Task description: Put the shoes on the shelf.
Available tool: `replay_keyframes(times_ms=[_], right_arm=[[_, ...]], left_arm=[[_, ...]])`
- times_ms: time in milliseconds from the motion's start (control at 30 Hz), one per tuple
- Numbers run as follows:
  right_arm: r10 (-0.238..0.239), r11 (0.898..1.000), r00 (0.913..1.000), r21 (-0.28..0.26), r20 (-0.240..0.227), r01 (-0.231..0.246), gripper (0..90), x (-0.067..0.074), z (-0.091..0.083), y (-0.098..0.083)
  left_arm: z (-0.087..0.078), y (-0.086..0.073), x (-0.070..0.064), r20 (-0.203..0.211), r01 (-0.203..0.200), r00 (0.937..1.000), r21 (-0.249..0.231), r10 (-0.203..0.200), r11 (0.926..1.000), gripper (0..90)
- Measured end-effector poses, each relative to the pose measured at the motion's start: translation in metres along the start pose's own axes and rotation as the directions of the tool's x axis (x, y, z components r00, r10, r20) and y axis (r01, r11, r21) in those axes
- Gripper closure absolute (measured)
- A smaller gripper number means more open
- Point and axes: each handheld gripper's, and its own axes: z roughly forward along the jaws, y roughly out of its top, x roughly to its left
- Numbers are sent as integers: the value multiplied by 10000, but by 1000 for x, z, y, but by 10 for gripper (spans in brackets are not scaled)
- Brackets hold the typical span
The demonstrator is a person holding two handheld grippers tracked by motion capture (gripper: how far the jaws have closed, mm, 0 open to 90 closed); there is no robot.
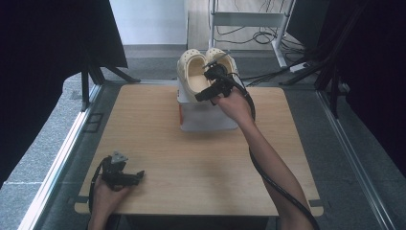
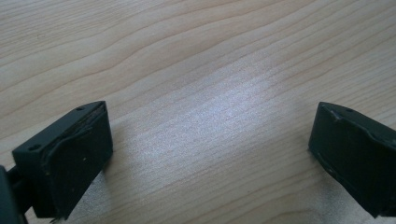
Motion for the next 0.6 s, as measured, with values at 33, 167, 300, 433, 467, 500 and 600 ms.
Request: replay_keyframes(times_ms=[33, 167, 300, 433, 467, 500, 600], right_arm=[[-8, 10000, 10000, 46, -42, 8, 143, 2, -1, -2], [-287, 9996, 9993, 71, -243, 289, 138, 12, -4, -15], [-427, 9991, 9982, -8, -432, 427, 136, 18, -8, -29], [-544, 9985, 9975, -56, -451, 542, 135, 22, -11, -42], [-639, 9979, 9967, -69, -492, 636, 135, 23, -11, -46], [-708, 9975, 9961, -83, -519, 704, 134, 25, -11, -49], [-982, 9951, 9932, -153, -627, 974, 130, 28, -10, -59]], left_arm=[[0, 0, 0, -45, 9, 10000, -46, -10, 10000, 0], [0, 0, 0, -61, -21, 10000, -46, 20, 10000, 0], [1, 0, 0, -70, -4, 10000, -57, 3, 10000, 0], [1, 0, -1, -69, -3, 10000, -55, 2, 10000, 0], [0, 0, -1, -71, -18, 10000, -40, 18, 10000, 0], [1, 0, -1, -63, -3, 10000, -53, 3, 10000, 0], [0, 0, -1, -69, -22, 10000, -32, 22, 10000, 0]])
